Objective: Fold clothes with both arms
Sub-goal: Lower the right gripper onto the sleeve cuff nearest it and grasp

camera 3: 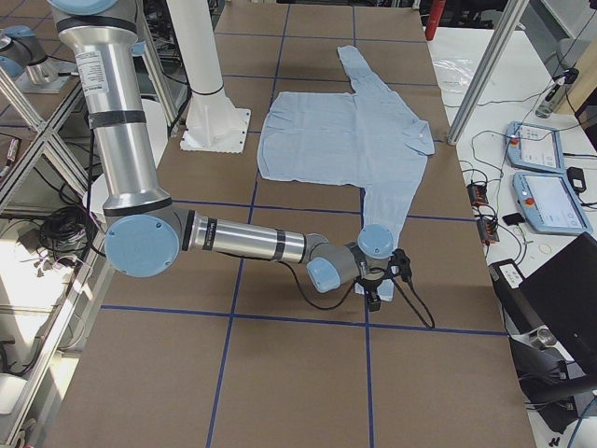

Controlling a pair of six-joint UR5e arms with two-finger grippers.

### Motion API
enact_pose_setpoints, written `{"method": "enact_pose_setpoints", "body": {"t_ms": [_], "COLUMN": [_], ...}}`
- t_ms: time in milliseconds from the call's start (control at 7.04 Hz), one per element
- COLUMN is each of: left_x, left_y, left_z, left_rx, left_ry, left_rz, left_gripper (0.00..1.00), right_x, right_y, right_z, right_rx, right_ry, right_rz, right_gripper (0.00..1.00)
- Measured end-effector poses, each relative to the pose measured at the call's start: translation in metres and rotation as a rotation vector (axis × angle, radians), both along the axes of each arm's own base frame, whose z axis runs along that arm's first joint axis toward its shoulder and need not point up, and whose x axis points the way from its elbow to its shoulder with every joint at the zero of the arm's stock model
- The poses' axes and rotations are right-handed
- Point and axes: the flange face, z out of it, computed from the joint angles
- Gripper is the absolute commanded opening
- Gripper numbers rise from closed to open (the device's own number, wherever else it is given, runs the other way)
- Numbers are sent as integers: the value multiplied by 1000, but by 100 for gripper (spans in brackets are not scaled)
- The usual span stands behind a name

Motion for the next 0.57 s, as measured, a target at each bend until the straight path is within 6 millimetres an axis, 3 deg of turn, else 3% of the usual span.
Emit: {"method": "enact_pose_setpoints", "body": {"t_ms": [284,568], "left_x": [0,0], "left_y": [-3,-4], "left_z": [-3,-4], "left_rx": [5,7], "left_ry": [0,0], "left_rz": [0,0], "left_gripper": [100,100], "right_x": [-22,-27], "right_y": [-4,-2], "right_z": [3,8], "right_rx": [-14,-28], "right_ry": [4,10], "right_rz": [-24,-32], "right_gripper": [95,80]}}
